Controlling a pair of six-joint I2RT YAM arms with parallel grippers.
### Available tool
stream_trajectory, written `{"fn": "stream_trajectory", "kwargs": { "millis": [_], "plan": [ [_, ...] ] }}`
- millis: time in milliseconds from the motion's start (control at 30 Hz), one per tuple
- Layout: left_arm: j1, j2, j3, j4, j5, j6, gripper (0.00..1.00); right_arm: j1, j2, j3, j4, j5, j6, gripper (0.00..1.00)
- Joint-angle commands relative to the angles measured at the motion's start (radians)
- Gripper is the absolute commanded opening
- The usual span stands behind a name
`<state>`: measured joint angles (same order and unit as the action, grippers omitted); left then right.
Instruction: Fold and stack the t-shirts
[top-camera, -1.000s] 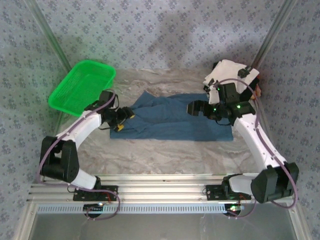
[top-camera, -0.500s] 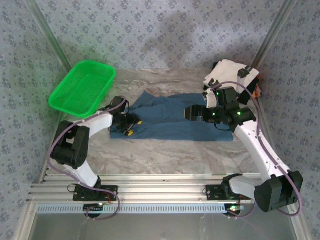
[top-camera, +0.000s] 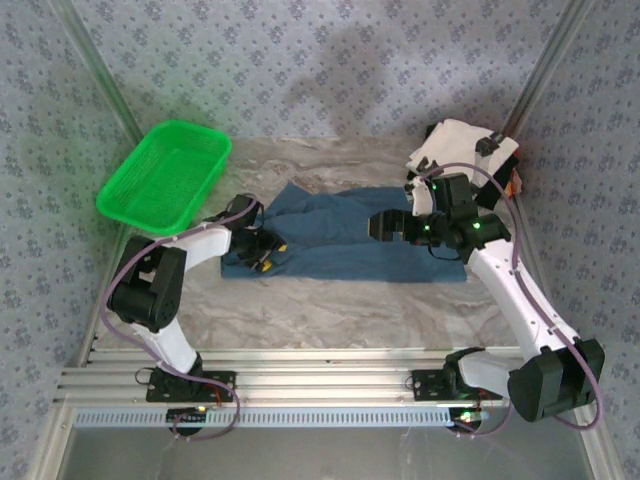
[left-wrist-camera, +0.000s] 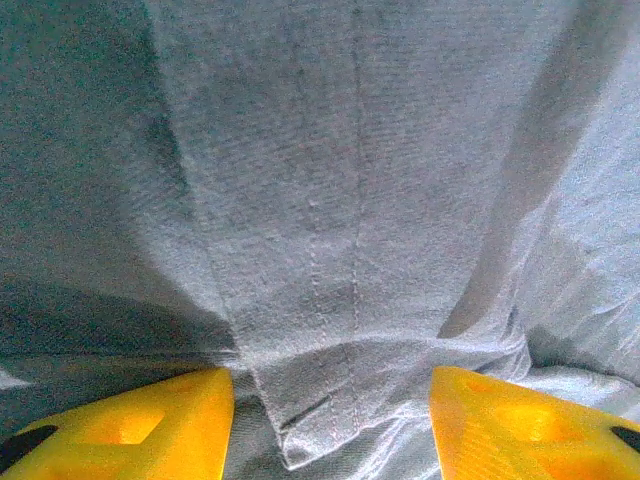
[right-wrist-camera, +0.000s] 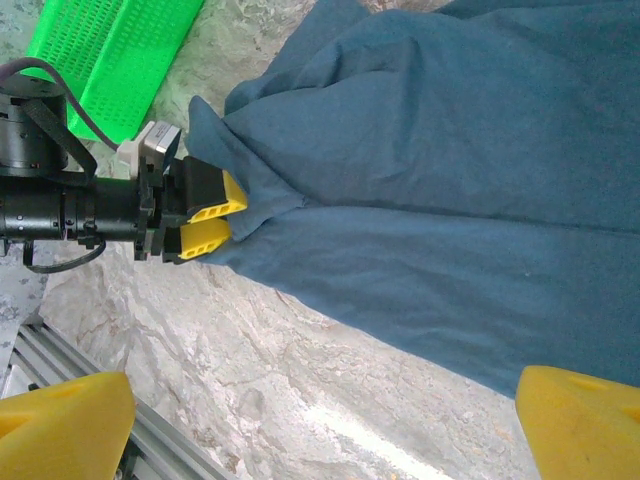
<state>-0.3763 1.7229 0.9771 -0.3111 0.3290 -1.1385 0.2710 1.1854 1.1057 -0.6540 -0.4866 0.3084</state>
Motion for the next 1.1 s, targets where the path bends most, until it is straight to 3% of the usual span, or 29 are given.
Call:
{"fn": "stream_trajectory", "kwargs": {
  "millis": [0,233,500,933,1067],
  "plan": [
    [-0.007,0.007,0.044,-0.014,-0.002,-0.002,0.53,0.006,-0.002,-0.009,-0.002,-0.004,-0.015,1.00],
    [-0.007,-0.015,0.042,-0.052,-0.029,0.019,0.52,0.007,-0.004,-0.016,-0.011,-0.013,-0.024,1.00],
    [-0.010,0.014,0.057,-0.007,-0.041,0.014,0.41,0.004,-0.009,-0.025,-0.011,-0.014,-0.025,1.00],
    [-0.016,0.047,0.087,-0.029,-0.018,0.038,0.03,-0.004,-0.033,-0.043,-0.018,-0.012,-0.020,1.00],
    [-0.016,0.050,0.096,-0.033,-0.011,0.046,0.00,-0.006,-0.036,-0.038,-0.024,-0.011,-0.020,1.00]
  ]
}}
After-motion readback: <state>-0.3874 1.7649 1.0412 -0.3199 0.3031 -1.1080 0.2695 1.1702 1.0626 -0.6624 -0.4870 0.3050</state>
